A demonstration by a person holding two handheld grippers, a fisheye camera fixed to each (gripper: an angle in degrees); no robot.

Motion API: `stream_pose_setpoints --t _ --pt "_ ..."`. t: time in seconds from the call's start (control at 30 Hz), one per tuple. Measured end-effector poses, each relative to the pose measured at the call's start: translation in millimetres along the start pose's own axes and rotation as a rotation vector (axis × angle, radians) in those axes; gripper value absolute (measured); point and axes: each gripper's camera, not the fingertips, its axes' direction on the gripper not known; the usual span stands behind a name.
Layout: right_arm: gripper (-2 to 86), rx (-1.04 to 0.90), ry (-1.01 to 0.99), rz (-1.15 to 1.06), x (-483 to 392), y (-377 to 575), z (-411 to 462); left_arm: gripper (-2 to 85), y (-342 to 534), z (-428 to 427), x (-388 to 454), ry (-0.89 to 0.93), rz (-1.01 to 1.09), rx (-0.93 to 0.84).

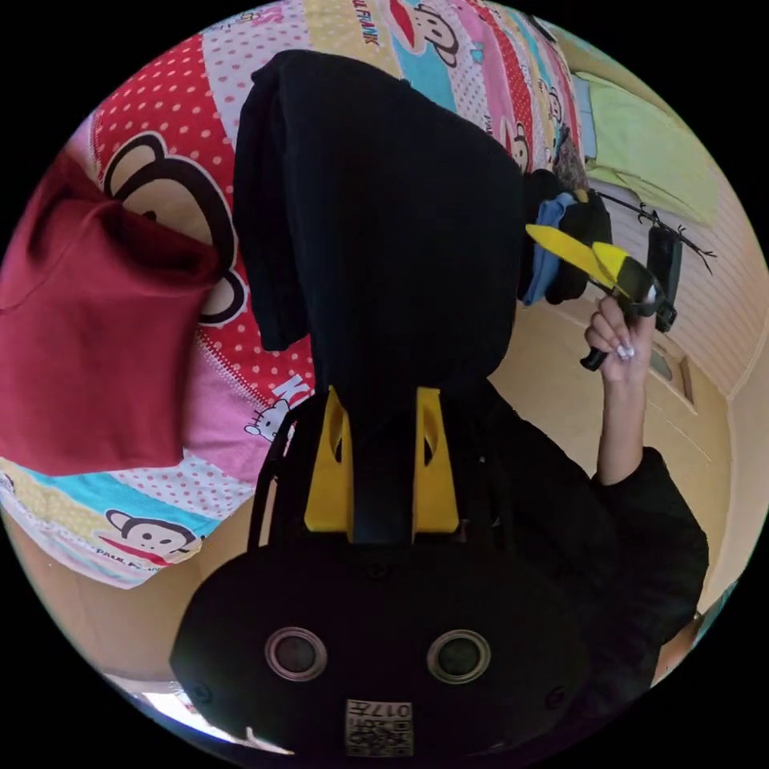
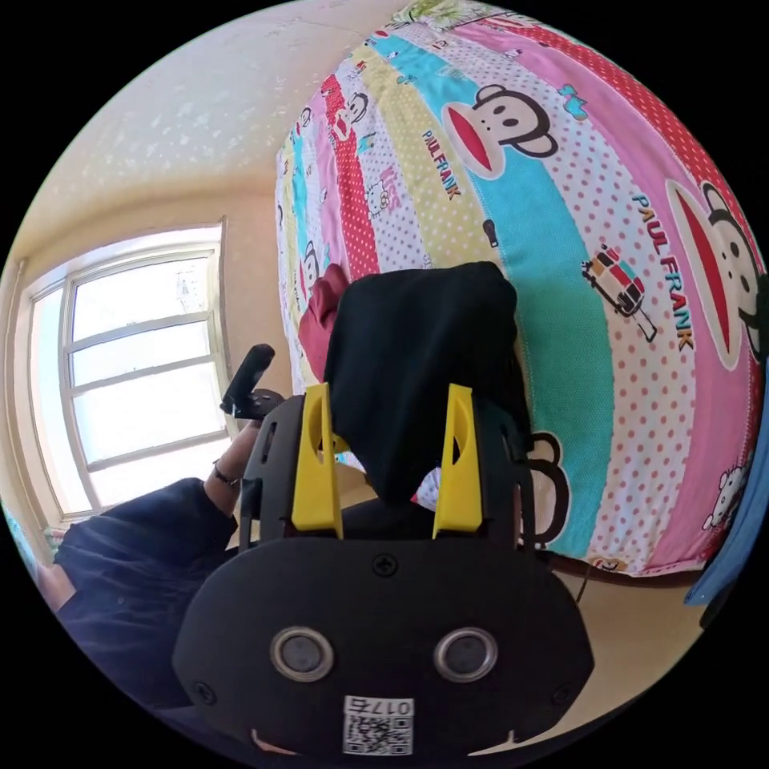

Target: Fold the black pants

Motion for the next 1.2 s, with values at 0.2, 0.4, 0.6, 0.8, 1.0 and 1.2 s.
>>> stream_pose_setpoints --t 0.2,0.4,0.6,0.8,1.0,1.2 --pt "13.1 -0.151 0.371 -0.004 19.1 4.6 56.4 11.6 18.2 49.7 -20.5 0.225 -0.031 0.073" --pt "12.6 -0.055 0.299 -0.031 2.1 14.3 -15.8 12.2 96.1 3.6 -61.0 0.252 -0.123 0.411" --pt "20.0 0.176 0.092 0.06 56.2 39.0 -91.2 16.5 104.9 -64.9 -80.3 0.192 0.077 0.719" --pt "26.9 0.138 -0.157 0.173 141.8 51.2 -74.1 23.1 21.9 -44.7 -164.6 0.148 0.048 0.699" --pt "28.8 0.176 -0.28 0.14 165.3 80.9 -85.0 24.5 23.0 2.4 -207.0 0.04 0.153 0.642" --pt "28.8 0.078 -0.315 0.077 144.5 103.8 -85.0 24.9 26.7 33.4 -262.4 0.237 0.147 0.601"
